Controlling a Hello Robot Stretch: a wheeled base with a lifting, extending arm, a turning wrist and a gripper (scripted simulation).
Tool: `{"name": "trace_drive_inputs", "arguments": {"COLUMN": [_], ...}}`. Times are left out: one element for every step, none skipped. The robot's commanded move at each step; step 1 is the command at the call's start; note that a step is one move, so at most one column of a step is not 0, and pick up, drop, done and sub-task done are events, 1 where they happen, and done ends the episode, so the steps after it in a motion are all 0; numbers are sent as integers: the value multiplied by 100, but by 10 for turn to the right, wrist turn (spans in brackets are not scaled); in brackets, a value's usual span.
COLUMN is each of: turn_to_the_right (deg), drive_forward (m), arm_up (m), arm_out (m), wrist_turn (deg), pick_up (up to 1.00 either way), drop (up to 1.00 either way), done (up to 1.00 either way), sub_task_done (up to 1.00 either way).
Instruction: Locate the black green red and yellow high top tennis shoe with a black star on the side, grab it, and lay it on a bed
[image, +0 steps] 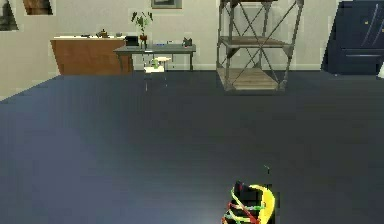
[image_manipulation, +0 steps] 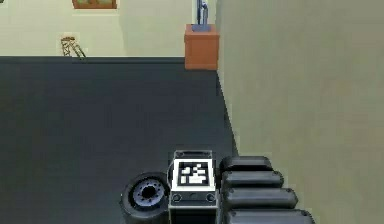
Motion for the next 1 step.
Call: {"name": "trace_drive_inputs", "arguments": {"turn_to_the_right": [0], "drive_forward": [10], "arm_up": [0], "arm_out": [0], "wrist_turn": [0], "pick_up": [0], "drop": [0], "done": [0], "sub_task_done": [0]}}
